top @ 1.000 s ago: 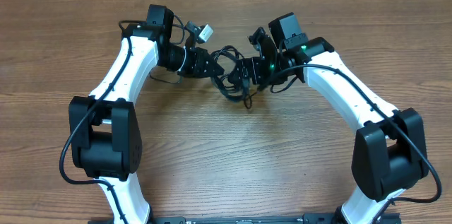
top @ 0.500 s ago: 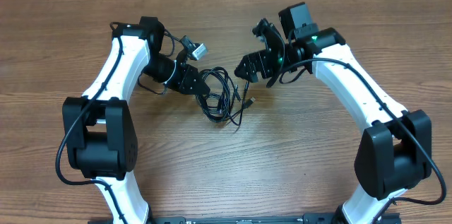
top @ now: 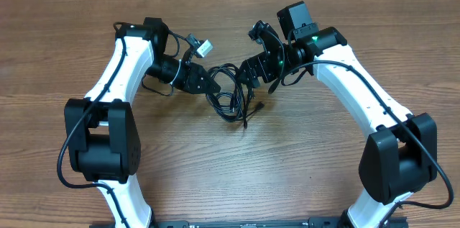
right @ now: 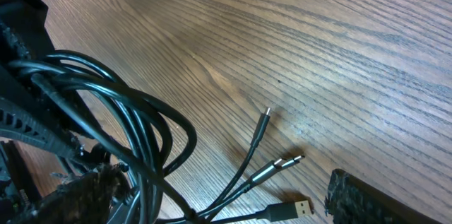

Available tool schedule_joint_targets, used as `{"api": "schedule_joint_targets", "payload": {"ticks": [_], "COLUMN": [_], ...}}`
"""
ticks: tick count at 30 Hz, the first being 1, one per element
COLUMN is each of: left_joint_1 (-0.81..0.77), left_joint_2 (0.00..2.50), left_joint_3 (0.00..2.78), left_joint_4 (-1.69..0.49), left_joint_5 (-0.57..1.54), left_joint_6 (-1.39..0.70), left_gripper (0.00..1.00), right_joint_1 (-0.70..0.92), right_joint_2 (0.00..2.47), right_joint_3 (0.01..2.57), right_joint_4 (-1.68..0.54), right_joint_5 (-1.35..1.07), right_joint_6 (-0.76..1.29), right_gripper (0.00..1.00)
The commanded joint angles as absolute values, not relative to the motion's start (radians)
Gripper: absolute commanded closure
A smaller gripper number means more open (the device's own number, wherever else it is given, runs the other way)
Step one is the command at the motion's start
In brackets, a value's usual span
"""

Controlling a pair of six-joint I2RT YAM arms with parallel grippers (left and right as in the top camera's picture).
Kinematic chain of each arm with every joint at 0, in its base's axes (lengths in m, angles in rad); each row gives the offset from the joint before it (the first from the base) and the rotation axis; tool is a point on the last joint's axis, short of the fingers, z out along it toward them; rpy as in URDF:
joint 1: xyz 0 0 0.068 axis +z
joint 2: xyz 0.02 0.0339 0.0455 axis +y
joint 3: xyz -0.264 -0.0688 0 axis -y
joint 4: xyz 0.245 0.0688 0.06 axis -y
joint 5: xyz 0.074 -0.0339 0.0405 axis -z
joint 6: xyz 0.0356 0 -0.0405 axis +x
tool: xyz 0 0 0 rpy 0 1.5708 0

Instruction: Untangle cables

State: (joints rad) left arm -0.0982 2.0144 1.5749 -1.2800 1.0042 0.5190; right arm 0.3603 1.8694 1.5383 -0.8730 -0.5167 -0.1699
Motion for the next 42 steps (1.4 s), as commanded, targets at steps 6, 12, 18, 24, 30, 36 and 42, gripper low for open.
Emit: {"api": "schedule_joint_targets", "payload": {"ticks": [6, 12, 18, 24, 30, 36, 42], "left_joint_1": [-0.153, -0.164, -0.164, -0.164, -0.163, -0.160, -0.146], "left_joint_2": [2.018, 2.018, 2.017, 2.018, 2.018, 2.018, 2.018], "left_joint_3": [1.576, 1.576, 1.576, 1.576, 1.576, 1.576, 1.576], "left_joint_4": [-1.287, -1.305, -1.300, -1.277, -1.248, -1.218, -1.206], "left_joint_5": [1.074, 1.103, 1.173, 1.225, 1.258, 1.171, 1.045], "left_joint_6": [0.489, 0.491, 0.495, 0.501, 0.501, 0.487, 0.444], "left_gripper": [0.96, 0.96, 0.96, 0.96, 0.96, 0.96, 0.96], "right_joint_1": [0.361, 0.361, 0.361, 0.364, 0.392, 0.416, 0.416], "right_joint_2": [1.861, 1.861, 1.861, 1.861, 1.861, 1.861, 1.861], "right_joint_3": [1.561, 1.561, 1.559, 1.559, 1.559, 1.559, 1.559], "right_joint_4": [-0.800, -0.772, -0.785, -0.811, -0.821, -0.825, -0.860], "right_joint_5": [-0.493, -0.416, -0.411, -0.412, -0.414, -0.420, -0.420], "right_joint_6": [-0.187, -0.184, -0.184, -0.185, -0.188, -0.189, -0.189], "right_gripper": [0.07, 0.07, 0.07, 0.07, 0.07, 0.07, 0.07]}}
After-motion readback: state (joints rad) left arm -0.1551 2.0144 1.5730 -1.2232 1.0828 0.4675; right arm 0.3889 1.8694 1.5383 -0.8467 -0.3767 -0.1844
